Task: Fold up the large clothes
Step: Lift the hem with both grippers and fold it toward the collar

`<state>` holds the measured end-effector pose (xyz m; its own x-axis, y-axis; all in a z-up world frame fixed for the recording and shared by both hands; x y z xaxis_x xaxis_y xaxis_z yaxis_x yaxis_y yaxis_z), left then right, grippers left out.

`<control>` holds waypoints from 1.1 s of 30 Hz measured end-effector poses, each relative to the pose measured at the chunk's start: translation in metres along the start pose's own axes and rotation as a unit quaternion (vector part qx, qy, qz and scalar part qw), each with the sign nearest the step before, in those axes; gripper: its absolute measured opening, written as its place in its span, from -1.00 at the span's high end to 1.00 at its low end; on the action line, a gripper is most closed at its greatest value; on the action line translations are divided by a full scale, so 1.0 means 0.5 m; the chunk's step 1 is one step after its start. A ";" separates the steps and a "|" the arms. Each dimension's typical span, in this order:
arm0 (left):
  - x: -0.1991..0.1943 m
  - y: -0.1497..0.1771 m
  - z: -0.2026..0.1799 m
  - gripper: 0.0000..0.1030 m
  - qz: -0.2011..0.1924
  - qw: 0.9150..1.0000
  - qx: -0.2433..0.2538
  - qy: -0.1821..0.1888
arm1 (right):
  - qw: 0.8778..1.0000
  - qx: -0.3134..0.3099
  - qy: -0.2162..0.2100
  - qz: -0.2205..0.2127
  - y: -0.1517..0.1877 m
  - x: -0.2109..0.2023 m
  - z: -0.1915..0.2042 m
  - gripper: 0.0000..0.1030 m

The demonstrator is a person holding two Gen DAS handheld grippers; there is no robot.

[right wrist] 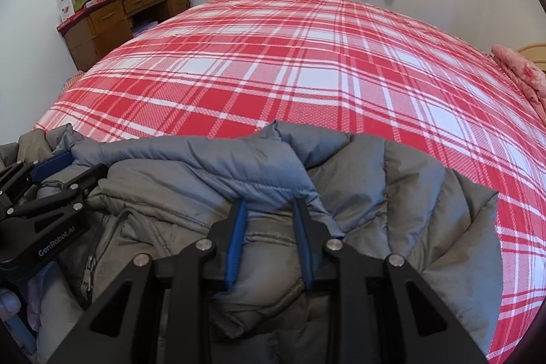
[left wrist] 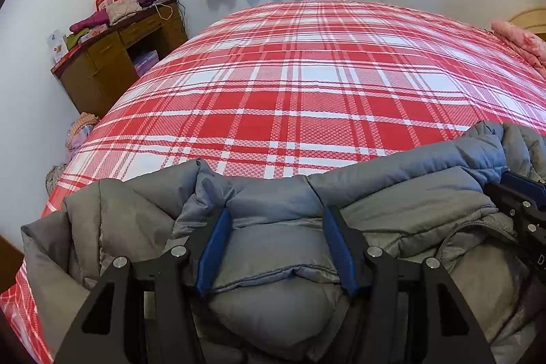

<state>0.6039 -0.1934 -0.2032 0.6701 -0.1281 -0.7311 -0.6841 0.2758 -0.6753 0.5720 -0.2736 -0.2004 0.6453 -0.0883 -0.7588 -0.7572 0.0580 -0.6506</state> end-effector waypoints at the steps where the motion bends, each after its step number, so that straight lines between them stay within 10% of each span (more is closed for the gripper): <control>1: 0.000 0.001 0.001 -0.13 0.000 1.000 0.000 0.000 | 1.000 -0.001 0.002 0.000 0.000 0.000 0.001 0.41; 33: 0.005 0.004 -0.019 -0.14 0.003 0.999 0.025 -0.029 | 1.000 -0.014 0.017 0.001 0.001 0.005 0.011 0.41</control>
<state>0.6015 -0.2023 -0.2071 0.6825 -0.0716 -0.7274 -0.6736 0.3246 -0.6640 0.5740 -0.2681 -0.2030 0.6410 -0.1217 -0.7578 -0.7608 0.0293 -0.6483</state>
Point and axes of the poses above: each gripper's, at about its wrist camera, not at the fingertips, and x roughly the way its jaws point, z to its left, y to its underside, the point moved 1 cm from there along x, roughly the way its jaws point, and after that the axes turned 4 degrees about y, right-handed, at the moved point
